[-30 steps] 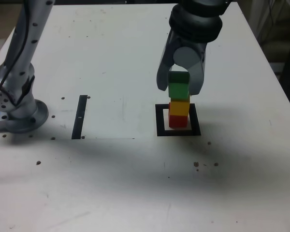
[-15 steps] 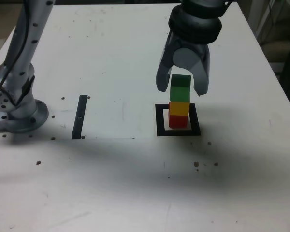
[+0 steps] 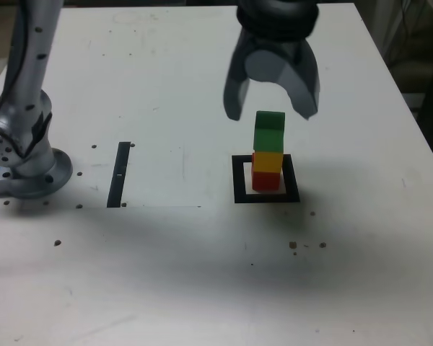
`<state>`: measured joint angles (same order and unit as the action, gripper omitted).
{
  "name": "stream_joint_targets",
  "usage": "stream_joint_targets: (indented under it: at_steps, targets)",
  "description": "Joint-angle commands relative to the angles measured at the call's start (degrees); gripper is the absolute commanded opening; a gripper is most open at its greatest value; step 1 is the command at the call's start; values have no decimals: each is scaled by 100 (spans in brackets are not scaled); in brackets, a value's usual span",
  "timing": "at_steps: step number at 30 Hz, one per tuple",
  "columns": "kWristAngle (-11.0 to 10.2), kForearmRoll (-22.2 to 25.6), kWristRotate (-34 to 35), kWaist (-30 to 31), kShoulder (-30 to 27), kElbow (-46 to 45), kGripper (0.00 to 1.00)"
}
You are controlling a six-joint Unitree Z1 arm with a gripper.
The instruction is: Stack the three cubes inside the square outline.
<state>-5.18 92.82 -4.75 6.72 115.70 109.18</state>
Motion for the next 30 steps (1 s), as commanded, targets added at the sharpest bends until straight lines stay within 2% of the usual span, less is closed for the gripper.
stream_joint_targets:
  at_steps: [1,10,19,30]
  targets:
    - [-20,45,30,14,-185,-113,99]
    - [-92,-114,129,14,-890,-914,100]
    - [3,-840,366,12,-1754,-2428,100]
    - [15,-1587,531,-61,-2433,-4036,99]
